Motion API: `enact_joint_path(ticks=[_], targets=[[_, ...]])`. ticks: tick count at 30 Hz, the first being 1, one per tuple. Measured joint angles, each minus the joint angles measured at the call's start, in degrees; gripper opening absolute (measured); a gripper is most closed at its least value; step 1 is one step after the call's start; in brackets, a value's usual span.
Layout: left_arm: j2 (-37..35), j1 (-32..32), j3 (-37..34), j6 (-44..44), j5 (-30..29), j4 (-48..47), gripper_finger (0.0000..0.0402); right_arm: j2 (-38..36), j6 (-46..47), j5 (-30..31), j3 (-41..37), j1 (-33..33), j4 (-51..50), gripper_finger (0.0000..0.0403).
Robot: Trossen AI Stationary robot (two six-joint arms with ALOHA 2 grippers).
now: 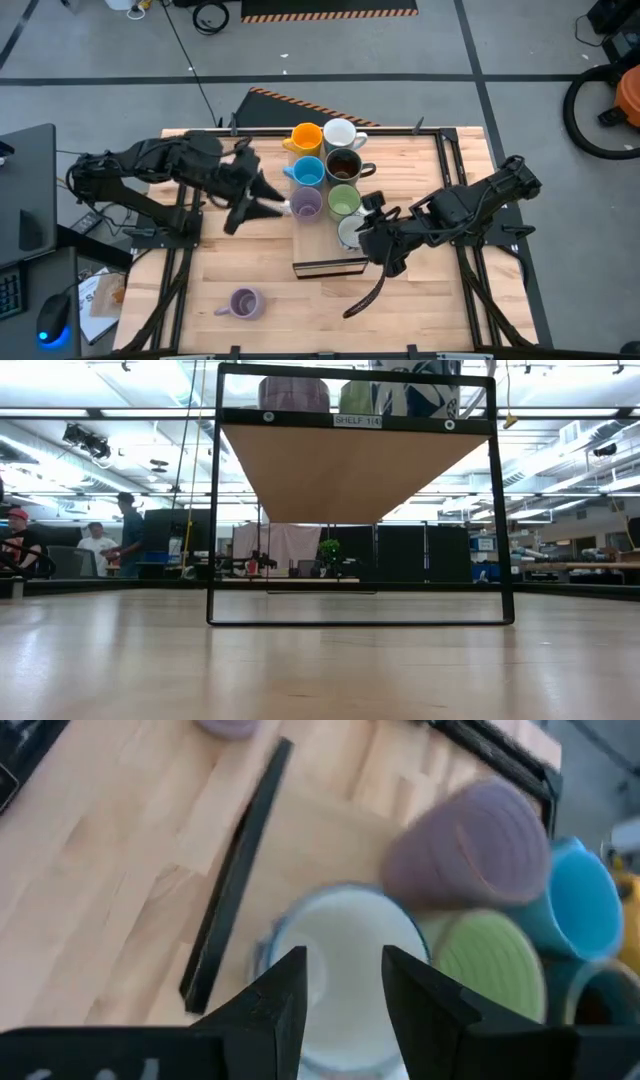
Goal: Place coffee mugs
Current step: Put the purple mug on the shelf
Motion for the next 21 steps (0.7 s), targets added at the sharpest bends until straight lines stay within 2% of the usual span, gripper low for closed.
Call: enact_joint_path(ticks=[7, 11, 14, 21], targets=[[-0.67, -10.38, 0.02, -1.04, 0.21, -3.61, 0.0204, -2.81, 10.83, 0.34, 4.93, 0.17, -5.94, 0.0137], [-0.51, -19.11, 0.02, -7.99, -1.52, -11.48, 0.0204, -5.54, 17.57, 0.53, 5.21, 0.15, -7.38, 0.0136], [0.95, -26.08, 0.02, -14.07, -4.71, -17.82, 0.0204, -7.10, 22.35, 3.04, 5.22, 0.15, -8.69, 0.0136], [7.55, -38.00, 0.02, -22.80, -10.50, -26.65, 0.0204, -8.13, 23.48, 8.49, 5.25, 0.15, -9.04, 0.0136]])
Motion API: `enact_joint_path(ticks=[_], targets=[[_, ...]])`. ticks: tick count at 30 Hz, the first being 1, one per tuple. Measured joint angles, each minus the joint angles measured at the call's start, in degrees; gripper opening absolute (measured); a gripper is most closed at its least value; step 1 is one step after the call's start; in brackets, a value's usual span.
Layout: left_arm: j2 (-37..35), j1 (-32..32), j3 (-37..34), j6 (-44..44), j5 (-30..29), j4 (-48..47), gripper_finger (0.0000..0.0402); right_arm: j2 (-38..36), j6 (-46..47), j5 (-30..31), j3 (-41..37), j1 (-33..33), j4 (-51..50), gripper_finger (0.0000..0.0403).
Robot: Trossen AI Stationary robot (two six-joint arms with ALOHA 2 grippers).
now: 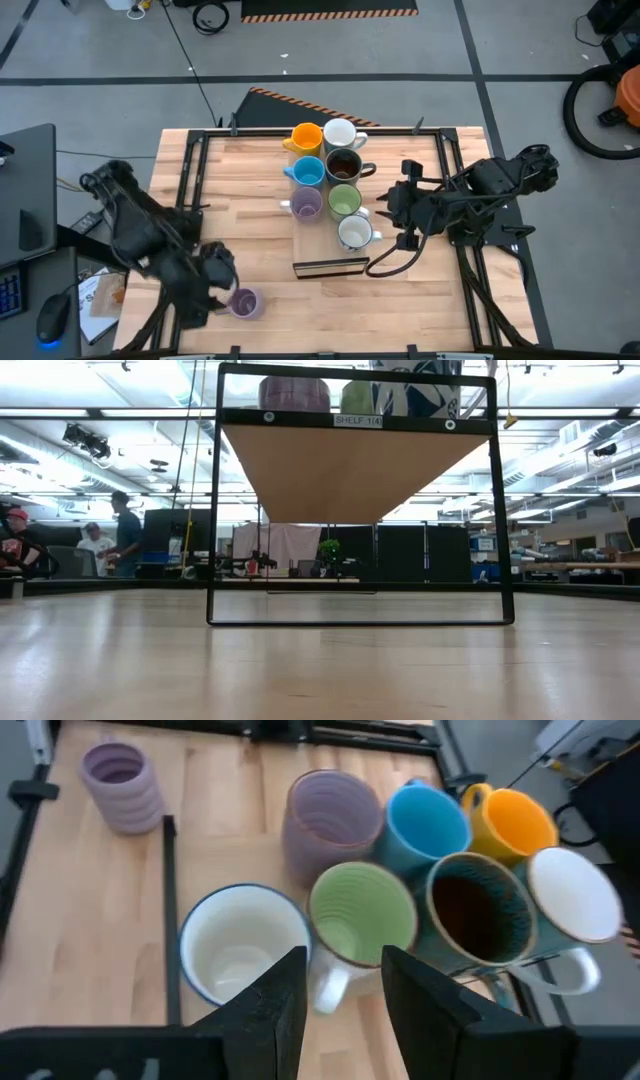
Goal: Place coffee mugs
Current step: Put the purple mug on the shelf
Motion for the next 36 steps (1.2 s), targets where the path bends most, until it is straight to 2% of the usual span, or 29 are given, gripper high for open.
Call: enact_joint_path(ticks=[5, 11, 17, 20, 25, 36], targets=[[6.65, -2.42, 0.00, -3.23, -1.21, -1.71, 0.0204, 0.00, 0.70, 1.83, 0.00, 0.00, 0.24, 0.0136], [14.78, -4.34, 0.00, -4.62, -0.02, -1.78, 0.0203, 0.00, 1.99, 2.38, 0.00, -0.02, 0.24, 0.0135], [20.38, -8.41, -0.04, -4.60, -7.53, -1.64, 0.0193, 0.00, 3.72, 2.34, 0.00, -0.02, 0.26, 0.0135], [21.12, -9.31, -1.48, -4.93, -9.72, 0.61, 0.0179, 0.00, 4.35, 2.18, 0.00, -0.01, 0.26, 0.0135], [19.42, -9.58, -11.65, -7.87, -9.06, 12.90, 0.0162, 0.02, 4.64, 1.81, -0.02, -0.11, 1.07, 0.0135], [18.88, -9.14, -20.77, -10.55, -8.02, 17.32, 0.0160, 0.02, 5.86, 1.53, -0.02, -0.11, 1.18, 0.0135]])
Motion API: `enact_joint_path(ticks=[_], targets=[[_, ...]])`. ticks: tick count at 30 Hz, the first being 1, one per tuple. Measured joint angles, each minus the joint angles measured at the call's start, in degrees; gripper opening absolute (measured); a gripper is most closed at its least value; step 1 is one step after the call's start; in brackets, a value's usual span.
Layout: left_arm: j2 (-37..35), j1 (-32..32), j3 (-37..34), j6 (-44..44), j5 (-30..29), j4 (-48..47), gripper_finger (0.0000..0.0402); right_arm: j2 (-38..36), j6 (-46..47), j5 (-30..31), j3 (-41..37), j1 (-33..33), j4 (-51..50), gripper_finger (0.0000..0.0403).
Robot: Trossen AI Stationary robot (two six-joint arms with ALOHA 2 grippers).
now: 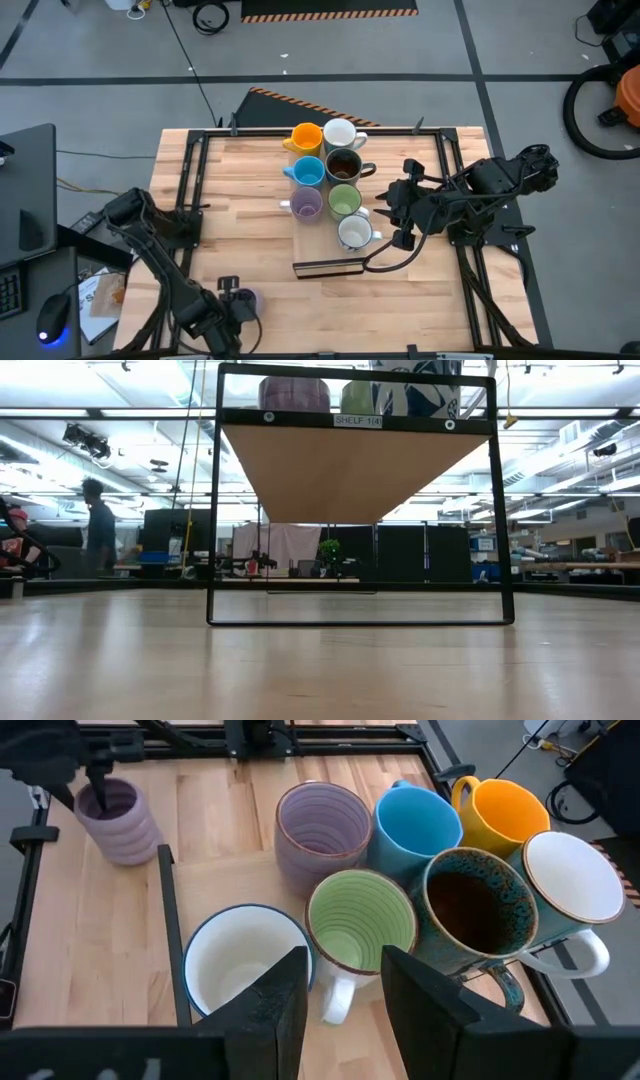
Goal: Place coffee mugs
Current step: Put the purple mug on the shelf
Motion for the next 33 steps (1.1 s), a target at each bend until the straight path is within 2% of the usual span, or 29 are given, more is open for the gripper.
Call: enact_joint_path(ticks=[5, 14, 19, 24, 29, 33], targets=[[-0.02, 0.56, -2.21, 1.54, 0.81, 1.61, 0.0140, 0.02, 0.00, 0.02, -0.02, 0.00, -0.01, 0.0135], [-0.09, 3.20, -2.40, 9.45, 3.15, 0.46, 0.0041, 0.02, -0.09, 0.07, -0.04, -0.15, -0.02, 0.0135], [-2.00, 5.00, -2.42, 12.41, 3.66, -3.46, 0.0041, 0.04, 0.00, 0.11, -0.04, -0.17, 0.00, 0.0135], [-7.96, 7.52, -1.48, 15.09, 4.23, -9.09, 0.0041, 0.04, 0.00, 0.20, -0.04, -0.17, 0.00, 0.0135], [-14.38, 11.51, 4.15, 21.17, 3.94, -15.36, 0.0041, 0.04, 0.00, 0.39, -0.04, -0.15, 0.00, 0.0135], [-15.93, 15.58, 11.34, 29.76, 1.77, -20.69, 0.0041, 0.04, 0.00, 1.09, -0.04, -0.15, 0.01, 0.0135]])
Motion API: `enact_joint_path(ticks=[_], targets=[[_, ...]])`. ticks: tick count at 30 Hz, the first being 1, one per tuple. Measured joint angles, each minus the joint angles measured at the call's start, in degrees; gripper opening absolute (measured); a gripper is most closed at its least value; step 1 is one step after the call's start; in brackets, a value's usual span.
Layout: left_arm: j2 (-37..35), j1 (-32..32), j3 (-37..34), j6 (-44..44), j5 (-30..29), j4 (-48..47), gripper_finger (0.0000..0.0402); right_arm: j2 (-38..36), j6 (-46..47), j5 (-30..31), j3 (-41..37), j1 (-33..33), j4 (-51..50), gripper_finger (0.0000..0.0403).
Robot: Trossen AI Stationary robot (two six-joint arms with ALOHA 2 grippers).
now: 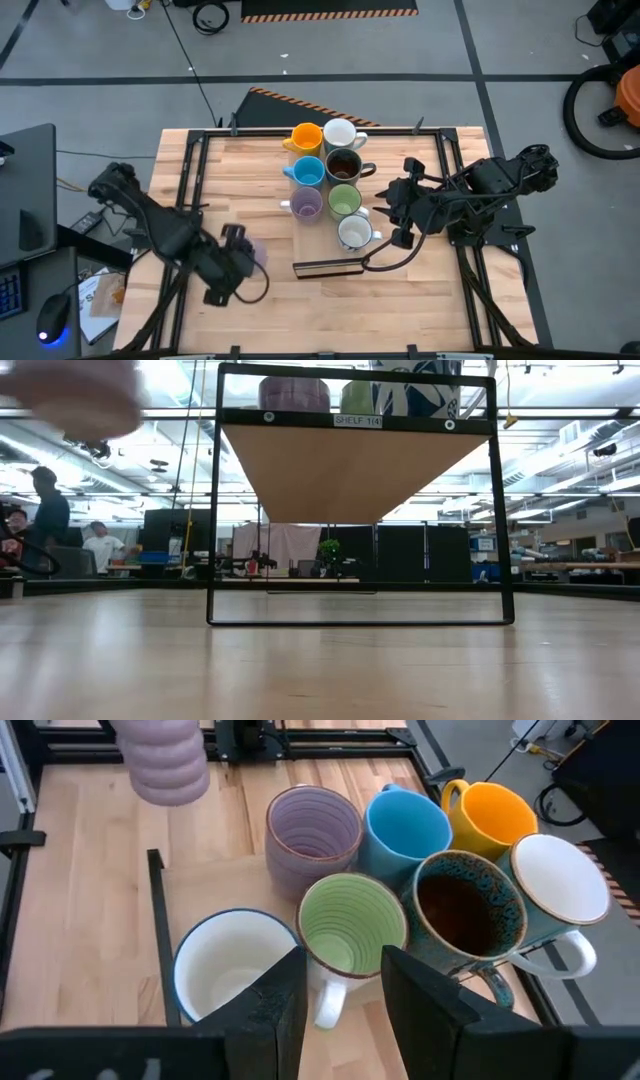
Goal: Place coffee mugs
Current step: Put the purple mug on the shelf
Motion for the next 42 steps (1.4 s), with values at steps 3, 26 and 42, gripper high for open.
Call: enact_joint_path(ticks=[3, 26, 42], targets=[[0.13, 2.68, 5.73, 6.31, -4.37, -3.04, 0.0041, 0.00, 0.00, 0.75, 0.00, -0.02, 0.47, 0.0135], [9.44, 9.80, 12.09, 35.14, -10.07, 10.79, 0.0041, 0.00, -1.28, 2.36, 0.00, -0.02, 1.69, 0.0135], [14.23, 11.95, 12.09, 37.79, -10.77, 11.62, 0.0042, 0.00, -1.51, 2.34, 0.00, -0.02, 3.34, 0.0135]])
